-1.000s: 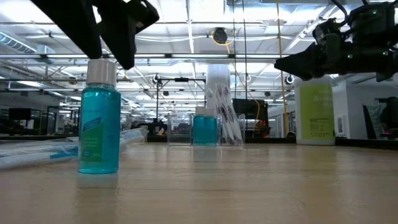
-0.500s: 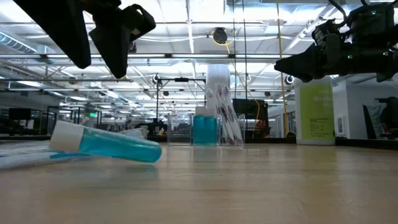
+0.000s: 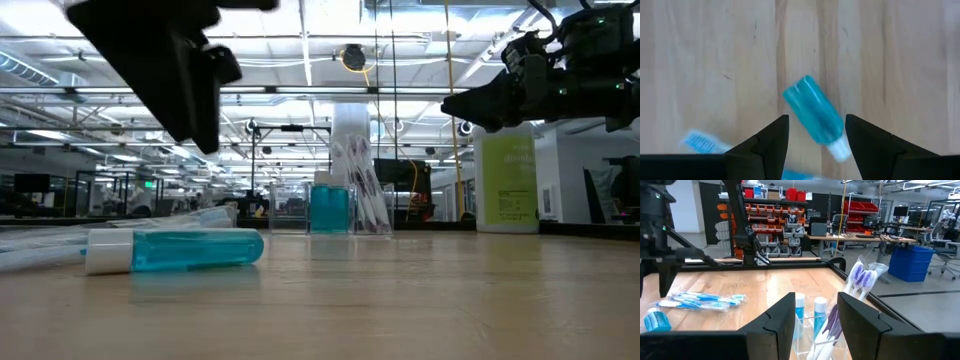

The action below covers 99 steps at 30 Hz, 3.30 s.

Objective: Pick & Place toothbrushing station
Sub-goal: Put the blue mouthwash into the transparent organizer

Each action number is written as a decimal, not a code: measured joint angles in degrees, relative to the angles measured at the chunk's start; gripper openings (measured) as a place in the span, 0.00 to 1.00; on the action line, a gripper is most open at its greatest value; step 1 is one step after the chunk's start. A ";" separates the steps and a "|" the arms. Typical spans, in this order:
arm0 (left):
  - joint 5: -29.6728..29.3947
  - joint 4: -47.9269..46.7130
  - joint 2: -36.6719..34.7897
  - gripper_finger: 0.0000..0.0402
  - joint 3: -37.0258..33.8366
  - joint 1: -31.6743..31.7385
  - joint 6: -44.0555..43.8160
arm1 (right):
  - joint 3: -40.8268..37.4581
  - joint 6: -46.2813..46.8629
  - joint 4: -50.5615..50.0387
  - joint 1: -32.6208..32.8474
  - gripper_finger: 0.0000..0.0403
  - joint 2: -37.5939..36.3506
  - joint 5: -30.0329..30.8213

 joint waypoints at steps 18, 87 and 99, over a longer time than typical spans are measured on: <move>5.08 7.05 8.79 0.50 -0.05 2.54 -2.17 | 0.00 1.48 -1.58 0.00 0.35 0.31 0.04; 3.11 -4.76 6.67 0.50 1.92 5.12 19.80 | 0.00 1.92 -4.60 0.00 0.35 0.28 0.01; 3.51 -4.77 8.70 0.50 1.86 7.88 16.43 | 0.00 1.95 -5.04 0.00 0.35 0.31 0.00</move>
